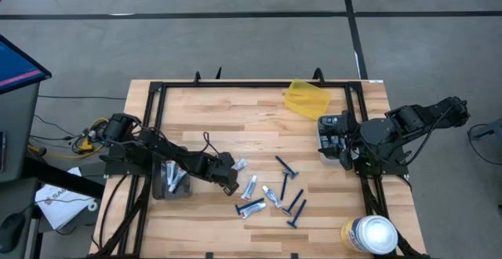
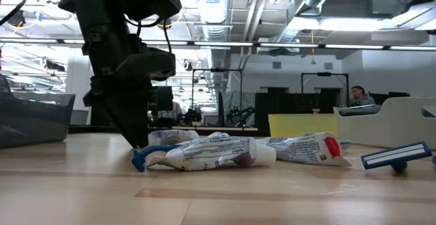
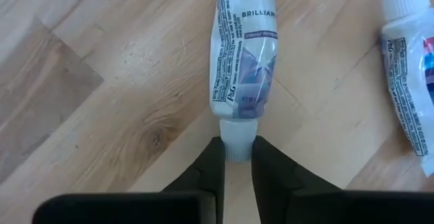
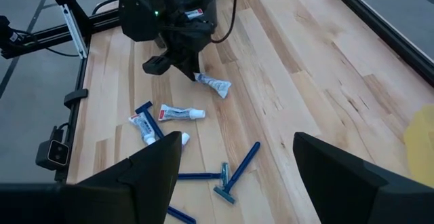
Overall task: Pick & Place Travel size toiletries
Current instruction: Put the white toothpaste into the black bin
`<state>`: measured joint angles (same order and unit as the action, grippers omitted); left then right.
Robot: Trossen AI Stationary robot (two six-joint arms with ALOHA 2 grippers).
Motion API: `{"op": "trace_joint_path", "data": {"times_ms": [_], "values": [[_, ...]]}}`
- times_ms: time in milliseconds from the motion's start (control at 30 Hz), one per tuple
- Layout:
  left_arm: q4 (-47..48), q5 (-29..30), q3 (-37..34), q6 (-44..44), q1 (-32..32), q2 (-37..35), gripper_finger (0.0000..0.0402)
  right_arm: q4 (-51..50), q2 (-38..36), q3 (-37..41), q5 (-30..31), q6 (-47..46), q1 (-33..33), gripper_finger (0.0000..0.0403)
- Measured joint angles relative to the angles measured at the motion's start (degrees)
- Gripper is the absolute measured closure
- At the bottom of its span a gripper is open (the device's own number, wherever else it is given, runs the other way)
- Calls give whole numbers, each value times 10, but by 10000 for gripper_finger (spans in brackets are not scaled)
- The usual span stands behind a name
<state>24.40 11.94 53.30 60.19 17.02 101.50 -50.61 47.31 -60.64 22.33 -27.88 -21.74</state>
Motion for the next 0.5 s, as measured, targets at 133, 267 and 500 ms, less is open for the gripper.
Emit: {"op": "trace_joint_path", "data": {"times_ms": [133, 267, 500], "values": [[11, -22, -3, 10, 1, -24, 362, 0, 0, 0, 0, 0, 0, 127], [20, -33, -3, 23, 2, -75, 362, 0, 0, 0, 0, 0, 0, 127], [77, -60, -2, 77, 11, -205, 362, 1, 0, 0, 0, 0, 0, 127]]}}
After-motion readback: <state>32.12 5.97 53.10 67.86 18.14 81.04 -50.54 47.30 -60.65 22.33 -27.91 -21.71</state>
